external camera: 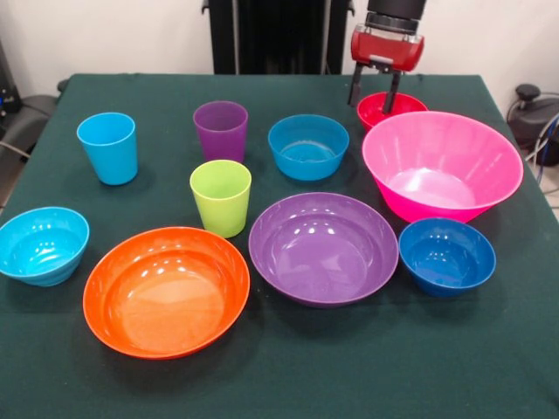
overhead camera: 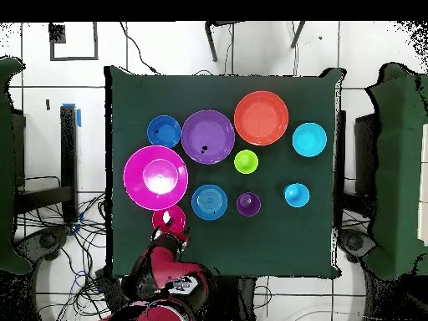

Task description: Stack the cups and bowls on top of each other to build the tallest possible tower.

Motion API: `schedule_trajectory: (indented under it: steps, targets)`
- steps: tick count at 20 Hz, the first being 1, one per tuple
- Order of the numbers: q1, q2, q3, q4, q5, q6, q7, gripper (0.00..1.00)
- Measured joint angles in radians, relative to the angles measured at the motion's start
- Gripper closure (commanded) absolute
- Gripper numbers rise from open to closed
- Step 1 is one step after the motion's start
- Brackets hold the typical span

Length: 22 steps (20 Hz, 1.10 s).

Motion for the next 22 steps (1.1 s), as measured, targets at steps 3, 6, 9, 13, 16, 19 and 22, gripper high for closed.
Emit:
schedule_trajectory:
  steps: [3, 6, 9, 13, 16, 19, 22]
  targets:
    - [-0.001, 0.0, -0.002, -0.008, 0.0, 0.0, 0.0, 0.0]
    - [-0.007, 0.0, -0.002, -0.015, -0.002, 0.0, 0.0, 0.0]
    - [-0.019, 0.0, -0.002, -0.021, -0.013, 0.0, 0.0, 0.0]
    - [-0.032, 0.0, -0.002, -0.026, -0.03, 0.0, 0.0, 0.0]
    - [-0.039, 0.0, -0.002, -0.026, -0.041, 0.0, 0.0, 0.0]
    - [-0.052, 0.0, -0.002, -0.026, -0.06, 0.0, 0.0, 0.0]
    - [-0.059, 0.0, -0.002, -0.026, -0.069, 0.0, 0.0, 0.0]
